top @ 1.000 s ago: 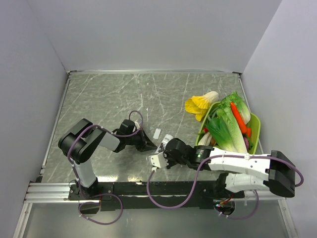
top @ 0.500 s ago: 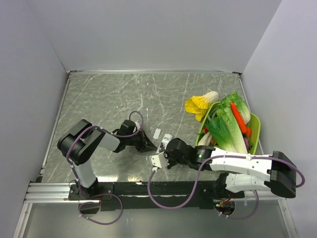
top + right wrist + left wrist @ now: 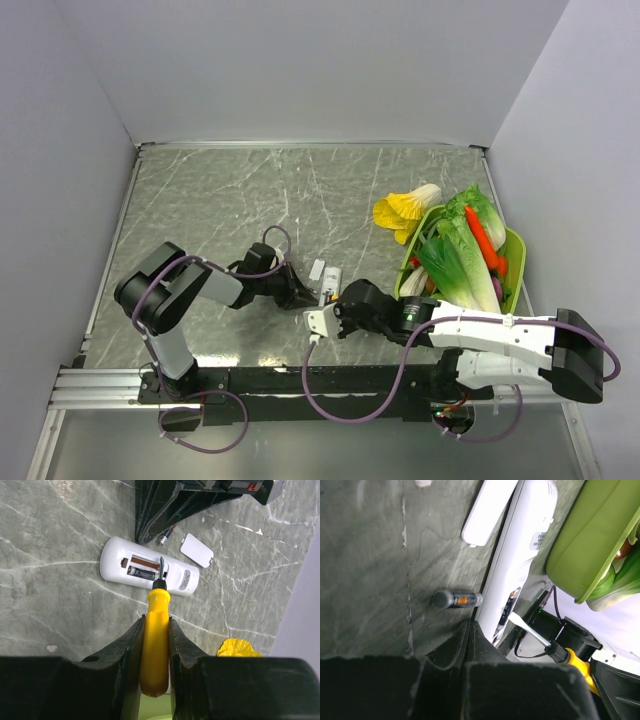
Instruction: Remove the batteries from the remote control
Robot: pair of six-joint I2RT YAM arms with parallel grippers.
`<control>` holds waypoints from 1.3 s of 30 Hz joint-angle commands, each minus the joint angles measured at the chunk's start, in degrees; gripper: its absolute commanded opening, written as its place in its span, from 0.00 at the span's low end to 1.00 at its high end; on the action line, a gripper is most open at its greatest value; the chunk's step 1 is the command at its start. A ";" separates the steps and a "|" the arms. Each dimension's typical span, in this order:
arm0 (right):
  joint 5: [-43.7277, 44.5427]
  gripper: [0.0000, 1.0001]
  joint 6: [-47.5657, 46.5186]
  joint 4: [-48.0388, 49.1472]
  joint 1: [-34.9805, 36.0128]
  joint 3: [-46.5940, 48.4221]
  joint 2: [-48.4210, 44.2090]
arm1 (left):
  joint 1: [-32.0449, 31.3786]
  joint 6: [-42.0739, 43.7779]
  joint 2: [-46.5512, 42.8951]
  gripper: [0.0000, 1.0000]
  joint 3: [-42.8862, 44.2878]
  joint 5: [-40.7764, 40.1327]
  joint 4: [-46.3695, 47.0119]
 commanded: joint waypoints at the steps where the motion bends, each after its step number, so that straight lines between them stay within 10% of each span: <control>1: 0.96 0.00 0.68 1.40 -0.40 2.13 -1.08 | -0.37 2.91 -3.36 0.01 0.57 -2.95 -4.45; 13: -0.97 0.00 -0.90 -18.11 -2.69 12.68 0.32 | -0.37 2.82 -4.86 0.14 0.57 -3.39 -4.30; 23: -3.96 0.00 0.16 -25.94 -2.60 18.22 4.53 | -0.37 3.09 -7.76 0.50 0.92 -4.10 -5.26; 39: -4.93 0.00 -2.83 -24.36 -2.60 19.80 9.10 | -0.81 3.09 -3.28 0.44 2.42 -1.11 -3.25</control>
